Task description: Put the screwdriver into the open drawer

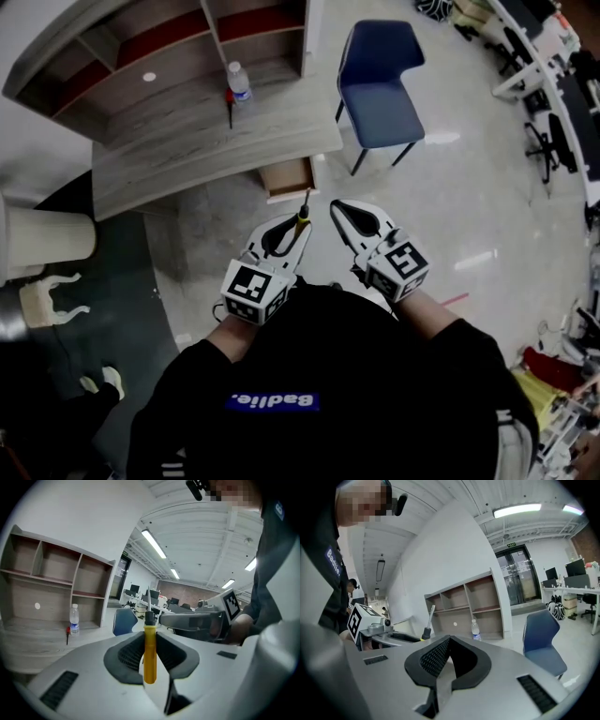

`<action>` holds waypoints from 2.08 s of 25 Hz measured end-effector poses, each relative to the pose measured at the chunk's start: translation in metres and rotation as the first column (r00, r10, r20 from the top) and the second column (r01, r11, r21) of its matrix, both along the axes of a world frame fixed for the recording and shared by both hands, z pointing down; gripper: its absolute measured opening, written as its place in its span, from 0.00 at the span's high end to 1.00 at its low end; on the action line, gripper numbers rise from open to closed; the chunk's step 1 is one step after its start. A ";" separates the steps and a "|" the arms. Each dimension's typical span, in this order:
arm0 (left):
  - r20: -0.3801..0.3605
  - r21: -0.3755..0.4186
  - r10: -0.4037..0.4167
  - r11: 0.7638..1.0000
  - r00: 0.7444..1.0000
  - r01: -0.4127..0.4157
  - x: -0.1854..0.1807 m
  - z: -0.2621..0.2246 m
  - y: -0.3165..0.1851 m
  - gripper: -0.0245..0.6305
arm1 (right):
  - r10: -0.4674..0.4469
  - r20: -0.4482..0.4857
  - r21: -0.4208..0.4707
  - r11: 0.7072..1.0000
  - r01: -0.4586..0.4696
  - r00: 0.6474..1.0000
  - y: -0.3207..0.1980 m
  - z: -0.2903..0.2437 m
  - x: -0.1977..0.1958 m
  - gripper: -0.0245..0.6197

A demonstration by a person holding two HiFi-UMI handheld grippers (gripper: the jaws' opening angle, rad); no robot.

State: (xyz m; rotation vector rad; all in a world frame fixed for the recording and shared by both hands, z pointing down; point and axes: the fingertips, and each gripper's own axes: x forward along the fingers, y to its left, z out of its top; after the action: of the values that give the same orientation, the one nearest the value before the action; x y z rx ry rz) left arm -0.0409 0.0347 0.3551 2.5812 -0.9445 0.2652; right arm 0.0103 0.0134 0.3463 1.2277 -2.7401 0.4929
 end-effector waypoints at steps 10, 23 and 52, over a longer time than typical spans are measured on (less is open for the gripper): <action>-0.005 -0.026 0.038 0.999 0.999 -0.038 -0.021 0.011 -0.041 0.85 | 0.069 0.000 -0.002 0.998 -0.069 0.998 -0.043 -0.004 -0.011 0.92; 0.044 -0.085 -0.075 0.993 0.996 0.079 0.003 0.049 -0.071 0.85 | -0.011 0.028 -0.033 0.999 0.012 1.000 -0.073 0.010 0.016 0.92; 0.243 -0.195 -0.082 0.972 0.967 0.131 0.024 0.218 -0.117 0.85 | 0.058 0.025 -0.104 0.993 -0.055 0.998 -0.124 0.069 0.062 0.92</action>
State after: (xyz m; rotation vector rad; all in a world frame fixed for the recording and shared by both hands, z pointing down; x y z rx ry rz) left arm -0.0169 -0.0823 0.5728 2.3319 -1.0709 0.6158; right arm 0.0720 -0.1105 0.4157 1.2857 -2.6713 0.6533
